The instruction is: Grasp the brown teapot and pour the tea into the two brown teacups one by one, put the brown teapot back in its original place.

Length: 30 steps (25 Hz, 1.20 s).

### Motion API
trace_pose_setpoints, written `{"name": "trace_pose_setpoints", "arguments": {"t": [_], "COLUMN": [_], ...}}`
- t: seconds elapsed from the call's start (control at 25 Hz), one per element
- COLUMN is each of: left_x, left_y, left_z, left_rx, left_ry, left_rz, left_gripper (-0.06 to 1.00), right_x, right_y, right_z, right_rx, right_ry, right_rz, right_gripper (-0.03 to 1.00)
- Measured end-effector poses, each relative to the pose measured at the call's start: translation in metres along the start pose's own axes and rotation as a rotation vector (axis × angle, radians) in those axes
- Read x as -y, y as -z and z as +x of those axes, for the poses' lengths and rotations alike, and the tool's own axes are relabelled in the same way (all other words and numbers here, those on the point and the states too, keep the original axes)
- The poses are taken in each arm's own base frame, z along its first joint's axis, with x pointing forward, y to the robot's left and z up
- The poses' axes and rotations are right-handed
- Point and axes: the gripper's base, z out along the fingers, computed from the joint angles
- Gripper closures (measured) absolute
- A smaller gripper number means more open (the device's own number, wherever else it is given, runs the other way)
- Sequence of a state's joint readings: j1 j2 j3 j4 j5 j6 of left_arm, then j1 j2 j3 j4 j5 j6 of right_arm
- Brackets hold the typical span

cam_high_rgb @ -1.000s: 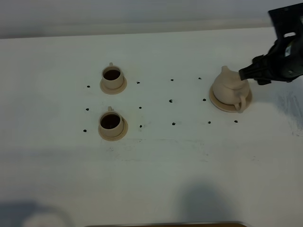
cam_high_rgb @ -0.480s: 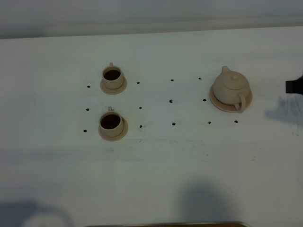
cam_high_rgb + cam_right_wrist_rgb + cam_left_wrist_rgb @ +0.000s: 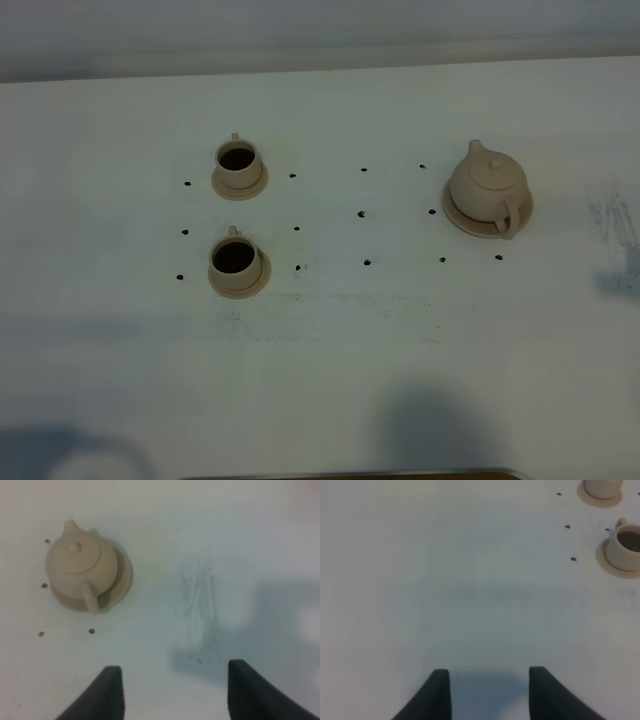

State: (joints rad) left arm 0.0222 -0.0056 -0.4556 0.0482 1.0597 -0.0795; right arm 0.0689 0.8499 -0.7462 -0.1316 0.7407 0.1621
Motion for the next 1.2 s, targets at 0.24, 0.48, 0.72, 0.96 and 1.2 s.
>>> {"name": "trace_pose_setpoints", "arguments": {"t": [0.24, 0.48, 0.72, 0.96, 1.2], "left_x": [0.000, 0.000, 0.000, 0.000, 0.000], "left_y": [0.000, 0.000, 0.000, 0.000, 0.000], "left_z": [0.000, 0.000, 0.000, 0.000, 0.000], "left_rx": [0.000, 0.000, 0.000, 0.000, 0.000], "left_ry": [0.000, 0.000, 0.000, 0.000, 0.000], "left_rz": [0.000, 0.000, 0.000, 0.000, 0.000], "left_gripper": [0.51, 0.51, 0.51, 0.51, 0.51], "right_x": [0.005, 0.007, 0.008, 0.010, 0.011], "right_y": [0.039, 0.065, 0.071, 0.075, 0.081], "right_z": [0.019, 0.043, 0.080, 0.110, 0.124], "right_rx": [0.020, 0.014, 0.025, 0.051, 0.103], "right_ry": [-0.026, -0.039, -0.053, -0.059, -0.060], "right_rz": [-0.004, -0.020, -0.038, -0.044, -0.052], "right_gripper": [0.52, 0.52, 0.52, 0.52, 0.52]}}
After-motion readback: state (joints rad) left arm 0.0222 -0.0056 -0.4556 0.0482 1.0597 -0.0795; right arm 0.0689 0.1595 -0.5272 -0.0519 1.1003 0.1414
